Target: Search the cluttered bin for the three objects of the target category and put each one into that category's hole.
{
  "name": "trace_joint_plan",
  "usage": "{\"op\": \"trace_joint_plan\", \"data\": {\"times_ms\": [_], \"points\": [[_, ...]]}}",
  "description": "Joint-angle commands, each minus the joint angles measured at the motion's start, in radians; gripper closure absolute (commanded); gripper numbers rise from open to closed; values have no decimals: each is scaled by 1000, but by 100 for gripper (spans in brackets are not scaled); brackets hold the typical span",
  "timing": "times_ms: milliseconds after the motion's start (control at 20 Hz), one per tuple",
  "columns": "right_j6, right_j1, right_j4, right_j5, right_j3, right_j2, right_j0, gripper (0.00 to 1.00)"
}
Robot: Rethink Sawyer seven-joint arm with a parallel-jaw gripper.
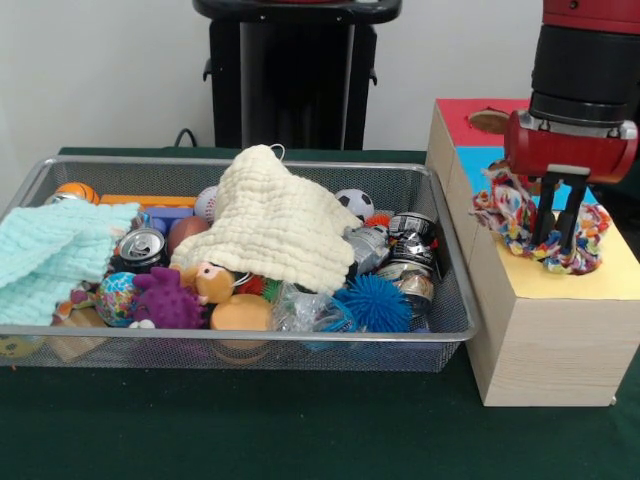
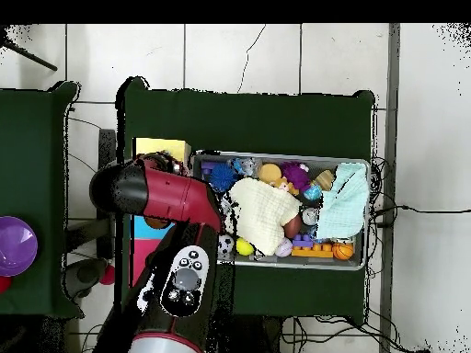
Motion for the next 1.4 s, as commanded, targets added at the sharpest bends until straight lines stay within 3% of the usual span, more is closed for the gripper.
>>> {"op": "trace_joint_plan", "data": {"times_ms": [50,500,1000,1300,1400], "points": [[327,70,77,27,53,84,16,100],[341,70,137,-44,82,158,-5,100],[336,38,227,-128,171,279,-58,100],[283,49,207,-172,197,313,-89,100],[223,76,146,-205,187,317,-105,100]]}}
